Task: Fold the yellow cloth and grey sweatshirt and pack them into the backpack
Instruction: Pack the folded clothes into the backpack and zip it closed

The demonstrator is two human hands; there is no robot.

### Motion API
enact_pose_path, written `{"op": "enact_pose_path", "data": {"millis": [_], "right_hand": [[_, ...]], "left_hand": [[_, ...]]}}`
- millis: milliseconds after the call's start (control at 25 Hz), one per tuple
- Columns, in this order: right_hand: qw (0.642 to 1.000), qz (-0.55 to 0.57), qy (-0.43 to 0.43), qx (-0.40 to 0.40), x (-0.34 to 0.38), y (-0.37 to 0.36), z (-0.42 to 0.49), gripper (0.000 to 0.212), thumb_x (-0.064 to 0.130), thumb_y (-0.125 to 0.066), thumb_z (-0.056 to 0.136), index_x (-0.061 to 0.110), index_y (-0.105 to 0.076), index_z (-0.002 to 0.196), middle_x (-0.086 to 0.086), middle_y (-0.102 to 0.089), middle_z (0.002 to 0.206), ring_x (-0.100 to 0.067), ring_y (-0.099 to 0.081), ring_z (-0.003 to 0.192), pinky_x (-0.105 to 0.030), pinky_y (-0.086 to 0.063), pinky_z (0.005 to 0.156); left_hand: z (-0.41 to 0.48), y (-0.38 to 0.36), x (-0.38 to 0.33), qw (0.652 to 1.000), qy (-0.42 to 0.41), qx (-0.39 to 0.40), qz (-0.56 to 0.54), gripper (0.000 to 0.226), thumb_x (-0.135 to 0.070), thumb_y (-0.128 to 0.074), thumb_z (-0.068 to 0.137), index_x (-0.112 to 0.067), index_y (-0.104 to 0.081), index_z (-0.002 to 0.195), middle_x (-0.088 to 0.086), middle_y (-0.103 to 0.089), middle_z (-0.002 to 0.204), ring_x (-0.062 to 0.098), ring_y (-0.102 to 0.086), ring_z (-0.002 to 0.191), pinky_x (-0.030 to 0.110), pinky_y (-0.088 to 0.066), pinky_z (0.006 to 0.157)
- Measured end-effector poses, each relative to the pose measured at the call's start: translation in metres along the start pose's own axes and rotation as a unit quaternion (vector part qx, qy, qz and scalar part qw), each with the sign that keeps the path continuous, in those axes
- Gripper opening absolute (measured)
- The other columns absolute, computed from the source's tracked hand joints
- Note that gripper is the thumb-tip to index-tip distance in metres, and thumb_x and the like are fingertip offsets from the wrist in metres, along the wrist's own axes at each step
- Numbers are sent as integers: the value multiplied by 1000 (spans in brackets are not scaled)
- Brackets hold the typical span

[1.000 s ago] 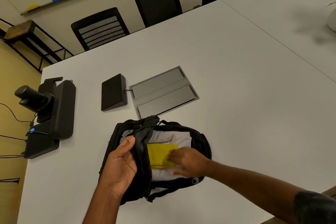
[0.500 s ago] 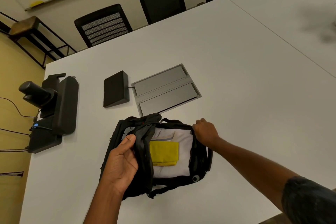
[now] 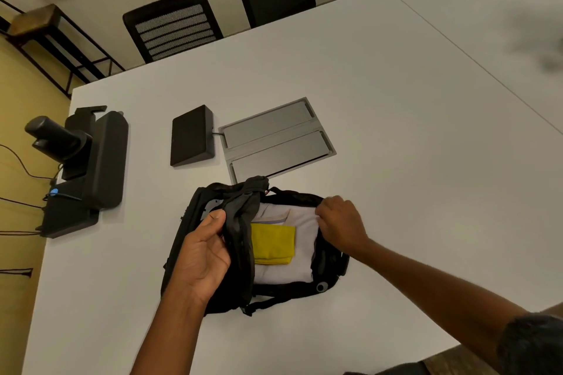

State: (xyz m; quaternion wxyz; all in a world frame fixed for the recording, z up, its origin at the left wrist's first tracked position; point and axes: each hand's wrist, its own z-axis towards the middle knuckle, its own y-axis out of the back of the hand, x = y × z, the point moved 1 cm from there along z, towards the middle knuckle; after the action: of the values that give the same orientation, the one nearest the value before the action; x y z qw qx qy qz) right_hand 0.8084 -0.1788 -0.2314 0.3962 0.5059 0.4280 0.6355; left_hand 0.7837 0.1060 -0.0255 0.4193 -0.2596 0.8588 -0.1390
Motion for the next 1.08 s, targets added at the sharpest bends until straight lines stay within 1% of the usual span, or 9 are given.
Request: {"op": "enact_pose_path", "data": {"millis": [80,200,360,480,600,680,800,920,1080], "right_hand": [[988,-51,130,59,14,-7,-28,20,18,-65,86,21,-61,67,-1,-61,70,-25,-56,68,-39,-41,72],[959,-112,205,159,24,-10,-71,26,26,-66,78,26,-55,54,7,-54,53,-19,-49,54,-43,-35,91],[955,-94,227,167,26,-13,-107,28,41,-67,88,29,-68,63,11,-59,60,-17,-55,66,-45,-34,108],[955,-84,257,121,30,-9,-120,15,30,-68,92,32,-76,79,11,-65,73,-14,-60,77,-45,-32,116],[969,-31,236,65,33,0,-118,20,25,-65,94,32,-75,78,13,-65,73,-12,-58,76,-41,-39,112],[974,-16,223,50,43,9,-114,25,27,-63,95,30,-72,72,12,-60,67,-13,-54,69,-35,-42,99],[975,12,213,64,65,10,-118,23,29,-70,91,31,-69,68,13,-58,64,-12,-50,64,-30,-33,80],[968,43,228,93,87,-2,-137,13,30,-74,86,33,-73,73,14,-63,69,-10,-54,71,-30,-32,76],[962,43,260,70,76,2,-146,10,33,-68,96,32,-75,89,13,-69,88,-14,-59,91,-32,-44,80]], "left_hand": [[1,-1,2,1000,-3,2,0,28,-11,-58,102,-13,-86,100,10,-80,112,21,-79,101,37,-63,95],[3,-2,3,1000,-3,6,-7,21,-11,-57,105,-11,-77,111,10,-79,112,21,-78,101,37,-62,96],[6,0,5,1000,-10,1,-16,16,-9,-59,103,-11,-74,110,9,-79,110,21,-78,99,36,-65,93],[7,0,9,1000,-19,0,-19,17,-9,-60,103,-10,-73,114,10,-80,110,21,-78,99,36,-65,92],[6,-1,15,1000,-24,6,1,18,-9,-59,103,-10,-72,115,10,-80,110,21,-78,100,36,-64,94],[4,-3,20,999,-32,13,31,14,-10,-59,105,-13,-73,107,7,-80,103,18,-77,95,34,-65,90],[0,-4,39,991,-49,19,119,11,-15,-63,104,-16,-72,97,11,-74,102,22,-69,96,38,-59,92],[-4,0,73,975,-70,31,207,8,-20,-70,101,-13,-70,98,15,-65,99,27,-59,96,45,-51,95],[-15,5,128,955,-65,37,287,11,-19,-73,101,-12,-69,94,8,-50,83,21,-48,83,33,-47,80]]}}
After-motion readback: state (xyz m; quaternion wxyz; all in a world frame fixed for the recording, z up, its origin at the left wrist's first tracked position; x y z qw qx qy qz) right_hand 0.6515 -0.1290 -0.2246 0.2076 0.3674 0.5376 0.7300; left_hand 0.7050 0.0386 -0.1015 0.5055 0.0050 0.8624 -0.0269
